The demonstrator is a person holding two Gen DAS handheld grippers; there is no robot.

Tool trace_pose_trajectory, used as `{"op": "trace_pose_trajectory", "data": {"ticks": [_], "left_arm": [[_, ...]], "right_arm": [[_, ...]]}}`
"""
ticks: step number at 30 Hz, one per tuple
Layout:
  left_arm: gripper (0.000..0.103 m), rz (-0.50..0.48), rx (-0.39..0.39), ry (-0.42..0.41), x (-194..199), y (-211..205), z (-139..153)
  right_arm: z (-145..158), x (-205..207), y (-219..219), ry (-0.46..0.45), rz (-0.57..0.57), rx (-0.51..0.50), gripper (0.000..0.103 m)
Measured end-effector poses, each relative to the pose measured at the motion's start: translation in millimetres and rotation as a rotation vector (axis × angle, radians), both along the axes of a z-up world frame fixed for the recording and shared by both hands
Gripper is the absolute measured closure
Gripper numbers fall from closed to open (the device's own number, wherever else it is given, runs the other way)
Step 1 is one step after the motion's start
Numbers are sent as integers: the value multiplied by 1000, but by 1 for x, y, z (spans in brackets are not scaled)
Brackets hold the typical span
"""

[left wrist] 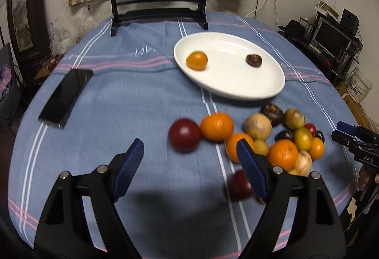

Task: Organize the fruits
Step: 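Withdraw both open grippers from the plate back toward the fruit cluster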

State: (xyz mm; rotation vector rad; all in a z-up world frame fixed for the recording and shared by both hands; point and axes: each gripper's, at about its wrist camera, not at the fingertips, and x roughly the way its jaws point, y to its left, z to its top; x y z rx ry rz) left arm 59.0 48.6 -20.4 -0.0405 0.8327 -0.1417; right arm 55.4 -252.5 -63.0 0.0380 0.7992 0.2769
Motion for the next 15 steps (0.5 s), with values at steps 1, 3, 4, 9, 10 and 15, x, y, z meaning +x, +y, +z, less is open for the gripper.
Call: {"op": "trace_pose_trajectory", "data": {"ticks": [1,3,4,9,10,15], "left_arm": [[21,0,2,7,-3,-1,-3],[21,1,-1,18,-6,-1,-9],[21,2,-5,23,-7,-1,-10],[21,3,-16,36,-16,-2,-16],[21,3,-16,37,-18,-2,-17],[21,9,-23,38,-23,-3,-19]], "right_arm": [[-1,-2,0,-1,-2,-2,39],[-3,-6,2,-2,-4,-4,39],[-4,-7,3,-2,-2,-5,39],[-9,-16,10,1,14,-22,39],[-10,-18,11,0,16,-30,39],[-11,-29,24,4,80,-41,39]]}}
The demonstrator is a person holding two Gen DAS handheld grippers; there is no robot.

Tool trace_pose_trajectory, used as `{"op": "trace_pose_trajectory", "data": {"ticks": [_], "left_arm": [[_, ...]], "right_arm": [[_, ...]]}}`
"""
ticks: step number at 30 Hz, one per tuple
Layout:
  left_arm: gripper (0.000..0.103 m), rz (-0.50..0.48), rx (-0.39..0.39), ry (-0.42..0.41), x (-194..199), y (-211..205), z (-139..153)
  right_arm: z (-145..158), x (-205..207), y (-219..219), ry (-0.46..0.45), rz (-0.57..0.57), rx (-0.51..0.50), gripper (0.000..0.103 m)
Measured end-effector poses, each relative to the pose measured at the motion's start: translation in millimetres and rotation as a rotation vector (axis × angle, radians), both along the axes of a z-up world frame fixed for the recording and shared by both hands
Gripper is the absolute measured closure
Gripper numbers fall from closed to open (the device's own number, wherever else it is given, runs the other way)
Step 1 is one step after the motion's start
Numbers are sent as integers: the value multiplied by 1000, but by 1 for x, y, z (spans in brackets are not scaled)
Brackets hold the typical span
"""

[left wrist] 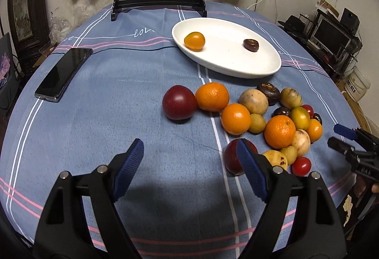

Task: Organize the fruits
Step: 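Withdraw both open grippers from the plate back toward the fruit cluster, then grasp a dark red plum with the left gripper while the right gripper grasps a red cherry tomato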

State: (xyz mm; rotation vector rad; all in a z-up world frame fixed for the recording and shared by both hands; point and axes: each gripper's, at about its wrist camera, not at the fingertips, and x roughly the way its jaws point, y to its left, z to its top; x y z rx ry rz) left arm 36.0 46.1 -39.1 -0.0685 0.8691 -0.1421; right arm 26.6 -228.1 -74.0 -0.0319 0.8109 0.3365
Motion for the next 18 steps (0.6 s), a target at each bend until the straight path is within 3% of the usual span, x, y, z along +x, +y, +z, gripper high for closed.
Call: {"op": "trace_pose_trajectory", "data": {"ticks": [9,18], "left_arm": [[21,2,6,-12,-4,3,2],[21,-4,-6,-4,-6,5,-1]], "right_arm": [[-5,-14,43,17,138,-41,39],[-16,-13,72,57,196,-64,40]]}}
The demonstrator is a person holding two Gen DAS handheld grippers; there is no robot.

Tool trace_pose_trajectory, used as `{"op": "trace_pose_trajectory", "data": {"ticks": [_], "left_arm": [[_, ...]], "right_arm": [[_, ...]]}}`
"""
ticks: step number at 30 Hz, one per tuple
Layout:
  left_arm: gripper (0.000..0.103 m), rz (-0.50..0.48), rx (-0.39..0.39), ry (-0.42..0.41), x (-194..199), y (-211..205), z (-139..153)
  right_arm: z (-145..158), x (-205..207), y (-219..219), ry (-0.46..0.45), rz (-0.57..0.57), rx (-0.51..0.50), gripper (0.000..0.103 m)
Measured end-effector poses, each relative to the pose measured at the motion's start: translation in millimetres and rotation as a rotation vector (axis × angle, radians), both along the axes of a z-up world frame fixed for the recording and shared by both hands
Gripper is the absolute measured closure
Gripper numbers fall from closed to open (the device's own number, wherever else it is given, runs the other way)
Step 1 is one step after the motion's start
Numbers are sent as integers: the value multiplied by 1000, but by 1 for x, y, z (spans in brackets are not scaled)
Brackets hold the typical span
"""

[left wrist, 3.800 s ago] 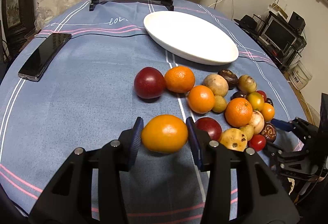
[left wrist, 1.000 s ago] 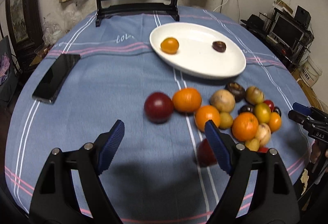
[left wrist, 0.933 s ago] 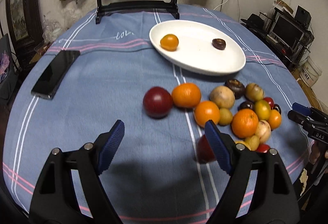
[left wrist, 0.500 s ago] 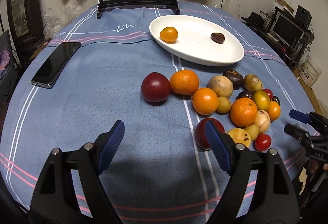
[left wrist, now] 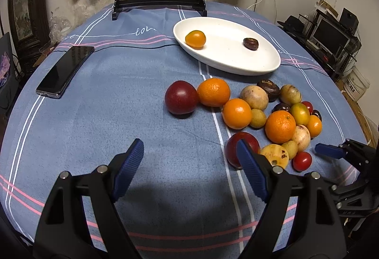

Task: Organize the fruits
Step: 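Grasp a dark red plum with the left gripper while the right gripper grasps a red cherry tomato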

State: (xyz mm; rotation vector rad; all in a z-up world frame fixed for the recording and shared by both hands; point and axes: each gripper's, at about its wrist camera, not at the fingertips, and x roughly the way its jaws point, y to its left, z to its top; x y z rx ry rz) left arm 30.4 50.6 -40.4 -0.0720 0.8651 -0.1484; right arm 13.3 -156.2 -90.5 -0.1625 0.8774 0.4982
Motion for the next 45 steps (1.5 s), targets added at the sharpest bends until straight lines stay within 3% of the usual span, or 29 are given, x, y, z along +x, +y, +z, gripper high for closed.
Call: {"op": "trace_pose_trajectory", "data": {"ticks": [9,15,21,24,34,37,39,41,45], "left_arm": [[21,-8,-12,-1,-3,0,1],[21,-54,-5,2,-9,-13,-1],[21,-93,85,17,-13,-28,-10],[21,-115,81,33,-14,-27,-14],[23,-156,142,90,4,-47,-36],[28,-167,129,83,10,-49,-35],[38,-180,123,60,13,-51,-34],[62,-229,95,44,14,-56,-32],[63,-230,84,45,17,-58,-31]], "right_arm": [[-8,4,19,-12,-10,-38,72],[-8,-1,4,-13,-27,-14,72],[-6,-5,-14,-21,-55,-5,72],[-5,-5,-20,-22,-61,1,72],[-1,-6,-21,-27,-48,4,72],[-1,-4,-23,-27,-54,0,72],[1,-4,-23,-30,-53,5,72],[1,-4,-24,-33,-50,8,72],[1,-4,-26,-30,-59,7,72]]}}
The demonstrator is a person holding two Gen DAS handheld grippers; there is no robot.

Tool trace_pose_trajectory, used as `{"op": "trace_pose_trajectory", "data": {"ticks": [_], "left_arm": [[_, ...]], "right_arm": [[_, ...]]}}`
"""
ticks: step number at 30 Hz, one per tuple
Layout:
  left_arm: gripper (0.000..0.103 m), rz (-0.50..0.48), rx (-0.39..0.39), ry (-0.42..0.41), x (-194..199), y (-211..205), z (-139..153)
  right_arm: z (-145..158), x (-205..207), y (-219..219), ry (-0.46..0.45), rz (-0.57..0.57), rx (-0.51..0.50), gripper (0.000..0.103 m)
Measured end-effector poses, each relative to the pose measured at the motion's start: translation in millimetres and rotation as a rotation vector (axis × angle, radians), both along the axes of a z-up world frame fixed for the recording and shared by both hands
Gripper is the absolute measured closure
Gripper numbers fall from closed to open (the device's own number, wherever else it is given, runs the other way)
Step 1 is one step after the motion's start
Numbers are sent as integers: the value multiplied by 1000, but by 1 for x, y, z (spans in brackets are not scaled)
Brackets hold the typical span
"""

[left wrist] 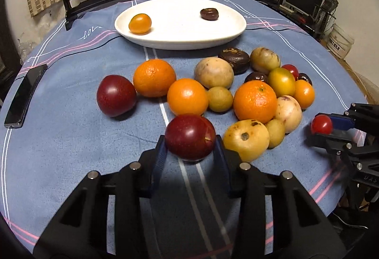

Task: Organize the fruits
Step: 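Grasp a dark red plum with the left gripper while the right gripper grasps a red cherry tomato, then carry the plum and cherry tomato onto the white plate and open both grippers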

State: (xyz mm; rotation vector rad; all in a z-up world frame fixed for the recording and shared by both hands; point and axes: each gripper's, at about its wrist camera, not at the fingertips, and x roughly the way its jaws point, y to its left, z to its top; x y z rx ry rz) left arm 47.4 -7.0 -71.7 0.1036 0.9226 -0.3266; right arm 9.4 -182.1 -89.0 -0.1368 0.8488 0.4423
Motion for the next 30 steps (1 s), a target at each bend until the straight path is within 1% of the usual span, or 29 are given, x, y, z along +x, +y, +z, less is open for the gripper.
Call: {"op": "trace_pose_trajectory", "data": {"ticks": [6,13,16,20,24,26,28,30], "left_arm": [[63,13,-25,2,-3,6,3],[63,34,-66,-14,-9,18,19],[63,39,-84,-23,-10,23,28],[63,27,-84,-50,-5,24,46],[63,9,-100,-58,15,23,66],[63,2,-83,-79,28,19,76],[63,1,-63,-97,47,15,84],[63,9,-66,-83,74,11,89]], "right_arm": [[2,-1,-2,-8,-4,4,72],[12,-1,-6,-35,-14,-2,72],[22,1,-9,-60,-22,-4,72],[44,12,-18,-112,-40,0,72],[68,30,-22,-169,-44,-9,72],[79,45,-20,-191,-41,-18,72],[86,65,-17,-198,-39,-28,72],[91,82,-16,-194,-39,-20,72]]}}
